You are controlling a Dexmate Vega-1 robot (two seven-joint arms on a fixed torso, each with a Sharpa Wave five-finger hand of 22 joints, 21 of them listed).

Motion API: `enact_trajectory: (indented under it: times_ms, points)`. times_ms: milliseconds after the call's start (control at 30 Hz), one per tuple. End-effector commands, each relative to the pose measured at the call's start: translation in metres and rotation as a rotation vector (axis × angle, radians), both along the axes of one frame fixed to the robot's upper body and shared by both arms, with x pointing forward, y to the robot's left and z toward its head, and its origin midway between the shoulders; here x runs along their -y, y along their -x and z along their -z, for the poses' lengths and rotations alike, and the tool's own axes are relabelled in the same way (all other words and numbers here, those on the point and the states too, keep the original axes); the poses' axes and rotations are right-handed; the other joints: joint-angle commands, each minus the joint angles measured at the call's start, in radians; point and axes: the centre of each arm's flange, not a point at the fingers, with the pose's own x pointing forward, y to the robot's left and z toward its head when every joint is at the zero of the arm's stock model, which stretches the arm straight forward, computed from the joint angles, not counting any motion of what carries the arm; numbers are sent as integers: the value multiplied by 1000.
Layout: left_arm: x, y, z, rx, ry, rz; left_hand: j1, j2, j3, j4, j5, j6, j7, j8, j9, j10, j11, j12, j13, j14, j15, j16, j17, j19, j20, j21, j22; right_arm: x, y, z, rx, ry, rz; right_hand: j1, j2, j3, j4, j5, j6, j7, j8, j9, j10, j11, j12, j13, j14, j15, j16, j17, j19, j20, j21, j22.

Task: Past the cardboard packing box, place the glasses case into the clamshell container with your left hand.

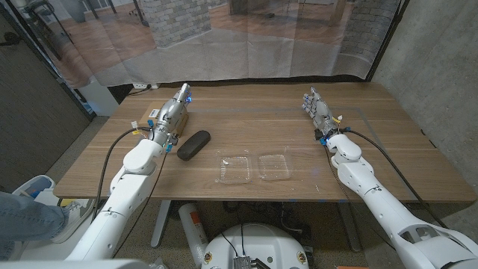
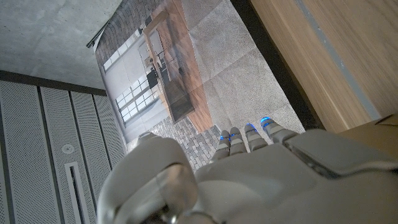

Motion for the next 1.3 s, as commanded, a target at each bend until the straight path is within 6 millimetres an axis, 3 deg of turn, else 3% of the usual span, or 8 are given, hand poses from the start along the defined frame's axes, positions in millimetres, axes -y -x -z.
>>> enact_trajectory:
  times_ms: [33, 1300]
  points:
    - [-3, 4, 3, 11, -19, -32, 5, 5, -4, -5, 7, 14, 2, 4, 5, 3, 1, 4, 6, 4, -1, 10, 2, 8, -19, 5, 4, -2, -3, 0, 0, -4, -2, 0, 5, 3, -5, 3, 6, -4, 3, 3, 9, -2, 4, 2, 3, -2, 1, 3, -3, -26, 9, 3]
    - [-11, 37, 11, 41, -125, -192, 37, 15, 1, -21, 8, 38, -2, 5, 6, 17, 1, 2, 6, 18, 5, 7, 2, 9, -11, 2, 3, -7, -8, 3, 10, -23, -14, 2, 10, 2, -8, 2, 11, -8, 3, 4, 13, -3, 4, 2, 6, -2, 1, 3, -2, -23, 10, 3]
